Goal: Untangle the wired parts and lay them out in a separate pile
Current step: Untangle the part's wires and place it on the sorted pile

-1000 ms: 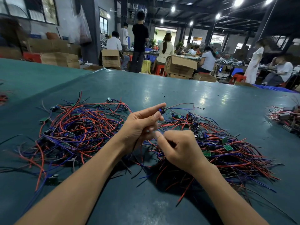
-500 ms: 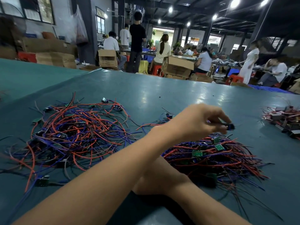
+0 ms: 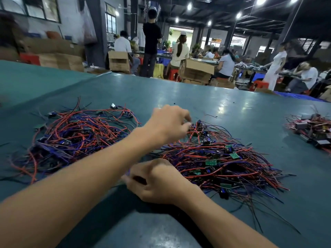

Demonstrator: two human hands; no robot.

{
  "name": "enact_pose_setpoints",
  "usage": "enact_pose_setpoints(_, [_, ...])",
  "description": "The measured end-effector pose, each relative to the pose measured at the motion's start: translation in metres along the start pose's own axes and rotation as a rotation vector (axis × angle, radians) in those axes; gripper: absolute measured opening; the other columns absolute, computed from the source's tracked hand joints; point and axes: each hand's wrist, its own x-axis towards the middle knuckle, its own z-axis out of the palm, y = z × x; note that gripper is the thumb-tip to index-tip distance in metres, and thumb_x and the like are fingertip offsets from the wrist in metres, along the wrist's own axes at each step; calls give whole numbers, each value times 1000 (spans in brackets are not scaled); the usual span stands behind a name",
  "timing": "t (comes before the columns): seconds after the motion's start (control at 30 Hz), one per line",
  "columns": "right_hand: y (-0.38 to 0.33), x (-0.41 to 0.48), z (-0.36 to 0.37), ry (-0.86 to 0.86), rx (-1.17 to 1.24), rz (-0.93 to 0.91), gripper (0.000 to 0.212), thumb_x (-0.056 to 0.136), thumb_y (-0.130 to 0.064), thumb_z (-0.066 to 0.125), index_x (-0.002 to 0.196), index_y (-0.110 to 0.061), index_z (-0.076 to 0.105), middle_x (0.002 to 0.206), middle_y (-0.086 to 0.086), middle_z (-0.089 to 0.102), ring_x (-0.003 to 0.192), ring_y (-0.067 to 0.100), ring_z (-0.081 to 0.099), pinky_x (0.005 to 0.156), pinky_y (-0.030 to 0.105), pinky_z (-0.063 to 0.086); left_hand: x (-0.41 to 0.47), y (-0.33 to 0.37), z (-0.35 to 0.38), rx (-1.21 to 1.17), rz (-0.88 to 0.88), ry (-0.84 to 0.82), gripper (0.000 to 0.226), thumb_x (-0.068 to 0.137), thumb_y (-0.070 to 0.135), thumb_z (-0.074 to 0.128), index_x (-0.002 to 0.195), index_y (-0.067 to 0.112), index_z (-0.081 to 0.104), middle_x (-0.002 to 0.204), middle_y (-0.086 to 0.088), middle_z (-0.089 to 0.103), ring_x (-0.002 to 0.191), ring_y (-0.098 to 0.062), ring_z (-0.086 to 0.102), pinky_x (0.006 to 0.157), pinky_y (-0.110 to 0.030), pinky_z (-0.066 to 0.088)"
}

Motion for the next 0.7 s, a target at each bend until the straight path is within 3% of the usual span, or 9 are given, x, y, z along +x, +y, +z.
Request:
enact_pose_setpoints(0.17, [-6,5,-5,20,44,-16,38,100,-35,58,69,-12,61,61,6,59,59,32,53,55,38,44,7,-102,-43,204,-257,-220,36,88,12,58,119,24,73,120,-6,71,114,-29,64,100,-42,51])
enact_pose_setpoints(0.3, [-4,6,-5,77,92,8,43,99,-31,62,63,-10,54,55,-1,42,52,24,36,51,37,35,-10,-158,-48,434,-318,-517,33,86,14,64,118,19,74,115,-7,74,106,-28,67,91,-36,55])
enact_pose_setpoints(0.47, [-4,5,-3,78,107,1,46,99,-30,62,60,-10,49,53,1,40,51,25,35,50,38,34,-18,-173,-48,380,-237,-347,13,80,23,83,92,26,82,92,2,77,88,-22,72,80,-32,56])
enact_pose_setpoints(0.57, [-2,5,-2,84,110,4,47,99,-31,61,60,-10,46,53,1,39,50,24,35,49,37,33,-14,-169,-52,366,-138,-280,13,77,28,86,89,27,82,88,5,77,85,-20,72,73,-26,51])
enact_pose_setpoints(0.7, [0,6,-1,98,183,2,47,100,-29,61,61,-8,47,53,3,40,50,25,35,51,38,34,-8,-154,-68,288,-11,-208,11,80,28,83,91,28,81,86,7,77,86,-20,72,78,-29,53])
